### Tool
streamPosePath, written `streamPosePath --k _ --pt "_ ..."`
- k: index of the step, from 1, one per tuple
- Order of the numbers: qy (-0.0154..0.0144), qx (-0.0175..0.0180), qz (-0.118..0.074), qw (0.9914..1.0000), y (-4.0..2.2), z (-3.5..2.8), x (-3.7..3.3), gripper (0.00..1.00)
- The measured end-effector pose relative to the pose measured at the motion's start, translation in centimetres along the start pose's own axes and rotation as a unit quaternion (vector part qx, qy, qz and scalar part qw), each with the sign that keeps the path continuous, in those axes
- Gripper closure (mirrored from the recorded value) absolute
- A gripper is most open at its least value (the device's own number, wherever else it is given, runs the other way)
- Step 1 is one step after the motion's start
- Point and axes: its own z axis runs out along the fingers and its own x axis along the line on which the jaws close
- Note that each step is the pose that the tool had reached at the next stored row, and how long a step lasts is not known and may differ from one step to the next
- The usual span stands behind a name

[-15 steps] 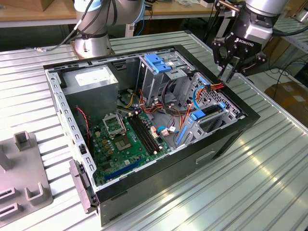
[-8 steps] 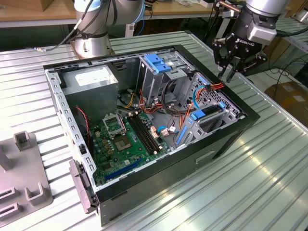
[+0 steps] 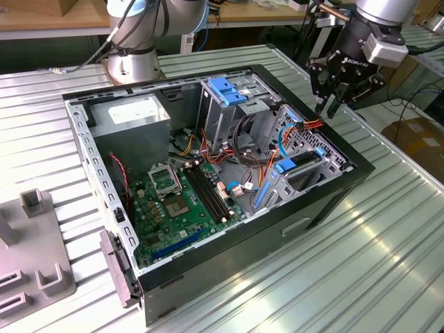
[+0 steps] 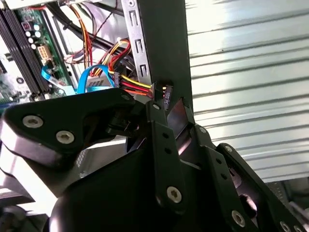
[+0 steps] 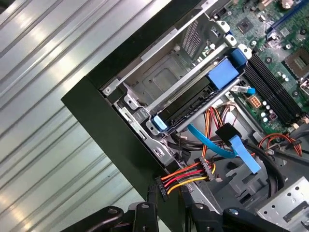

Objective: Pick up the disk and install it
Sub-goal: 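Insert the first disk wire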

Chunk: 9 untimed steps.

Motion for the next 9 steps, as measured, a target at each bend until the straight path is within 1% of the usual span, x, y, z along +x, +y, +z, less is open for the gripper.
streamPosePath --k 2,4,6,8,9 --pt "-0.0003 0.0009 -0.018 0.99983 0.01 0.16 0.0 0.69" --pt "-0.0006 0.0015 -0.034 0.99942 0.03 0.32 0.01 0.69" --pt "-0.0009 0.0022 -0.05 0.99874 0.05 0.51 0.01 0.69" --pt "-0.0011 0.0029 -0.066 0.99779 0.09 0.67 0.03 0.69" --pt "-0.0014 0.0034 -0.076 0.99708 0.13 0.81 0.05 0.69"
